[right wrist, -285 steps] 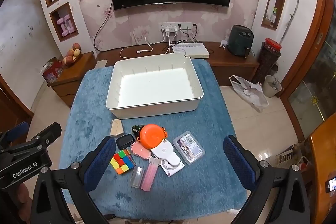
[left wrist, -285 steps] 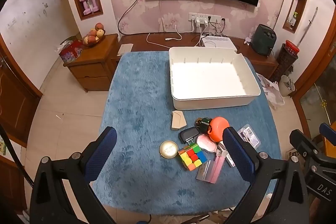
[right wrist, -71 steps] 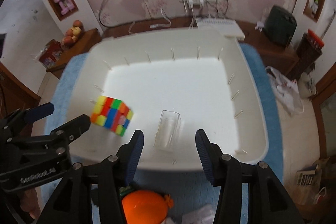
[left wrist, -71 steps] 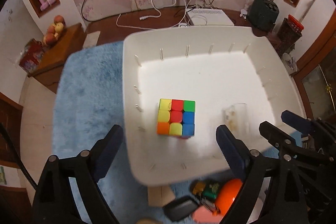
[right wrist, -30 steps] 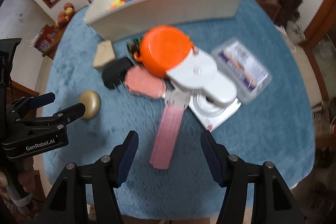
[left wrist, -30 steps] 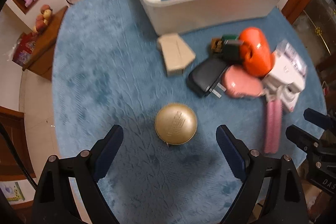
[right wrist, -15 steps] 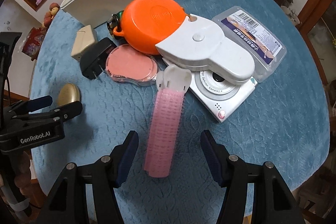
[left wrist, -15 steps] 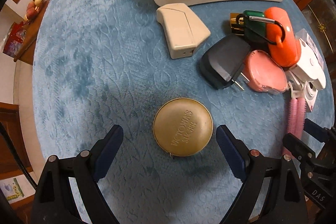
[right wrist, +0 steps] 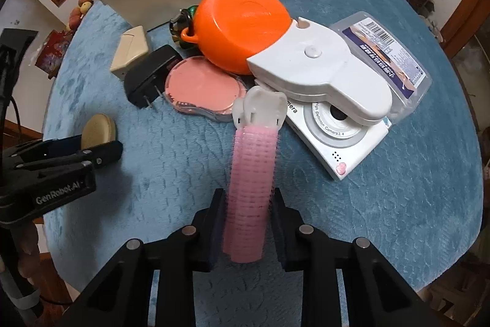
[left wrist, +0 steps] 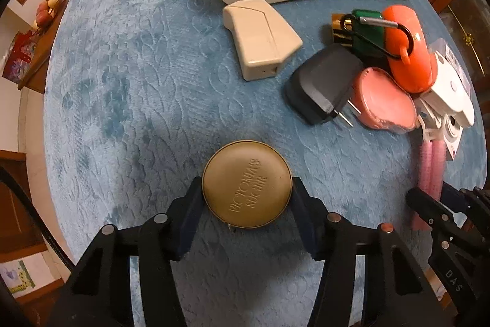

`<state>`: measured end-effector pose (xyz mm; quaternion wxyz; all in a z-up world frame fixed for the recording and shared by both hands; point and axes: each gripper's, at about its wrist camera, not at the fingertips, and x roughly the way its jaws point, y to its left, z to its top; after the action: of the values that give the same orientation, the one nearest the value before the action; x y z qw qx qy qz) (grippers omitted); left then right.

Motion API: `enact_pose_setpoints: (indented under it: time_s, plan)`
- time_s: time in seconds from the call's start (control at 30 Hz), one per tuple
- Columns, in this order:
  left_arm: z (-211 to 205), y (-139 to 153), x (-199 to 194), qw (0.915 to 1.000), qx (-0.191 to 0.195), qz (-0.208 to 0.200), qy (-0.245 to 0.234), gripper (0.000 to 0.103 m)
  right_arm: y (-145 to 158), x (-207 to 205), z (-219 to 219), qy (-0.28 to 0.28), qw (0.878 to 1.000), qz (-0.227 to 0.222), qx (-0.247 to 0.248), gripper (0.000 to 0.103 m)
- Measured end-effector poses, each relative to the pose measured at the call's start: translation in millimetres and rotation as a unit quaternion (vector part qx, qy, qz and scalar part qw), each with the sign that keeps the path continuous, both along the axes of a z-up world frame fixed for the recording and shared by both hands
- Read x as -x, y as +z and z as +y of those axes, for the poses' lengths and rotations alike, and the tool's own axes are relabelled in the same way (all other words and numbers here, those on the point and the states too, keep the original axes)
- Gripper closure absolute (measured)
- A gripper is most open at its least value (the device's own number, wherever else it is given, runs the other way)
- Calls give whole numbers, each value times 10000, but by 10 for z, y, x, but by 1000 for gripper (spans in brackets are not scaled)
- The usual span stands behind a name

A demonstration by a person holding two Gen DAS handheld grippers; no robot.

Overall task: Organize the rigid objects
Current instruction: 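Lower the gold tin and pink roller into the bin and release both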

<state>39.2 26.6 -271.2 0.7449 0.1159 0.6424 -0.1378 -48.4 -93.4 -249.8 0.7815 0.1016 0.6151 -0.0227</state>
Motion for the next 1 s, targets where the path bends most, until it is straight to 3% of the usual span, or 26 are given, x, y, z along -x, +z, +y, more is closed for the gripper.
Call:
enact_pose_setpoints:
  time_s: [0.13, 0.3, 0.5, 0.77, 0.87, 1.0]
  plan:
    - [-1, 64, 33, 10000, 30, 32, 4, 45, 197, -13, 43, 201, 9997, -169, -23, 76]
    - [-1, 486, -1, 9995, 217, -168, -128, 45, 622, -45, 19, 403, 9976, -548, 102, 76]
    - [-129, 1288, -97, 9939, 753, -767, -226, 45, 1414, -189, -121, 497, 9916, -1157, 284, 76]
    - [-278, 2250, -445, 9773, 1323, -1636, -245, 45, 2478, -740, -410, 541, 9744, -2078, 671, 76]
    - [-344, 2389, -685, 9737, 1357, -1828, -118, 44, 2656, -1063, -563, 588, 9709, -2216, 696, 76]
    - [-428, 2407, -1049, 9713, 1424, -1890, 216, 44, 2616, -1455, -802, 745, 9695, -2228, 698, 76]
